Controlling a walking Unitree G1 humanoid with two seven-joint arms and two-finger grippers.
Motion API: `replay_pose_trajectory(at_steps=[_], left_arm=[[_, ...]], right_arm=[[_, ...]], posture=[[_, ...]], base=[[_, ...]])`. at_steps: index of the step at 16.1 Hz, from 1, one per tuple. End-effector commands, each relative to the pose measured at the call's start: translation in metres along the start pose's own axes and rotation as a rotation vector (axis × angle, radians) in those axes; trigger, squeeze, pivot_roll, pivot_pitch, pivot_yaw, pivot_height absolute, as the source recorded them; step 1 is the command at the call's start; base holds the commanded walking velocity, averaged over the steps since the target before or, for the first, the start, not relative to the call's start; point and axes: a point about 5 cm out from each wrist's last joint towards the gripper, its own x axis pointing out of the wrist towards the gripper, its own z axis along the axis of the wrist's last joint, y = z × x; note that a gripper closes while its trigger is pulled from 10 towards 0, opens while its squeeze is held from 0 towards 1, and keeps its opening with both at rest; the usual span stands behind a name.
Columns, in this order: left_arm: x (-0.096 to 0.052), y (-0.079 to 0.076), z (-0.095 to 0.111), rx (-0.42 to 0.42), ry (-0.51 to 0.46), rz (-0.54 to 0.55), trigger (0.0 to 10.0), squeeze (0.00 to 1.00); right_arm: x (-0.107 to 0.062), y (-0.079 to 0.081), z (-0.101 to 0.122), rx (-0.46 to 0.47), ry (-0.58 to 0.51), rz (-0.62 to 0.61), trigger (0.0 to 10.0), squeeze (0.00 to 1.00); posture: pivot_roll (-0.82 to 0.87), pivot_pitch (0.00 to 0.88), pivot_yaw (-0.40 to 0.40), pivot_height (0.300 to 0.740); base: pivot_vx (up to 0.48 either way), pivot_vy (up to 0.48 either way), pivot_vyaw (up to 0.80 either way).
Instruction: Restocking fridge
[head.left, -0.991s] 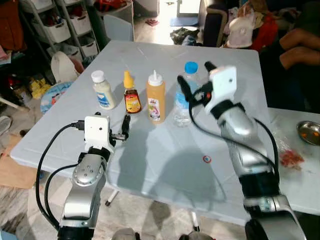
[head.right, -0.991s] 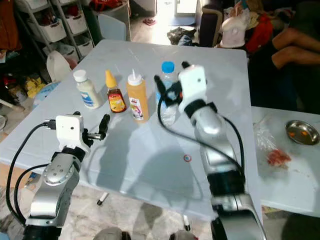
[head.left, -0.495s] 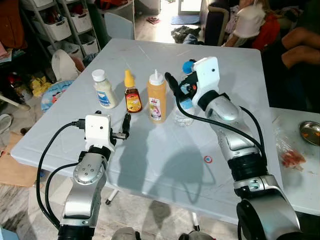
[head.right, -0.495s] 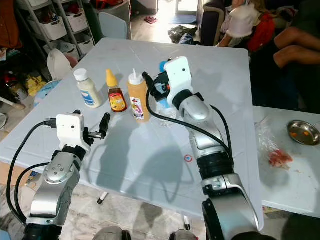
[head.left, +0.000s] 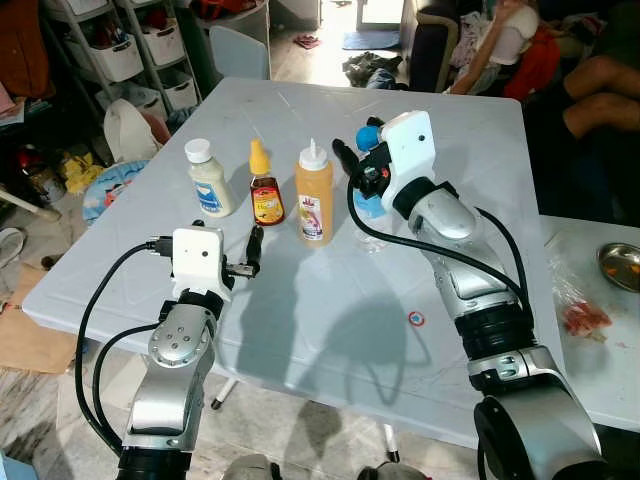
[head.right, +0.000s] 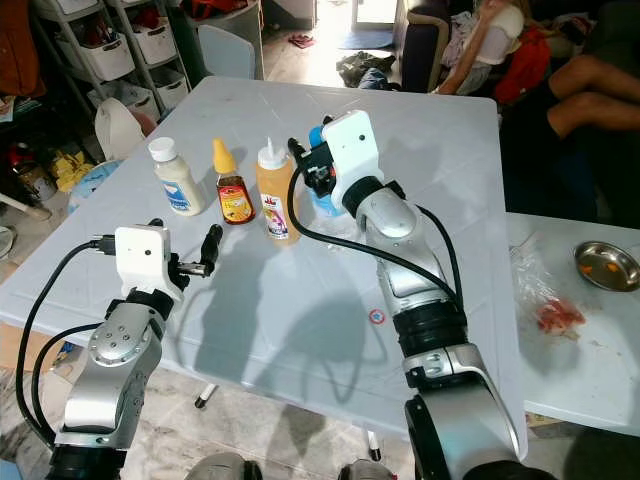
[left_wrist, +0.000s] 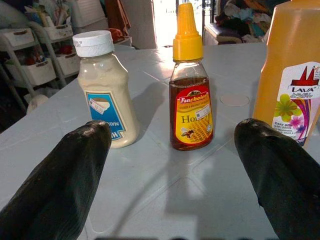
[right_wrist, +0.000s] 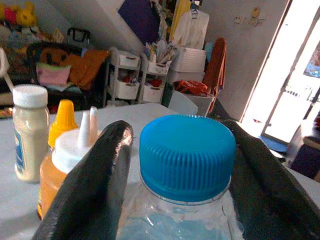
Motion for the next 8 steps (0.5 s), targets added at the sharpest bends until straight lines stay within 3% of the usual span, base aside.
replay_pose_trajectory(at_steps=[1,8], left_arm=[[0.0016,0.0003,0.0006,0.01,0.002,0.004,10.0,0.0],[0.0018,0.0004,-0.0002,0.017,0.007,-0.001,10.0,0.0]], right_arm=[[-0.0004,0.0012,-0.0021,-0.026,0.015,0.001,0.0,0.0],[-0.008,-0.0027,-0.007,-0.035,0.028,-0.034,0.0,0.0]], posture=[[0.02,0.0,0.03,0.74],[0.01,0.0,0.033,0.74]], base=[[0.0,0.0,0.0],[0.0,0.0,0.0]])
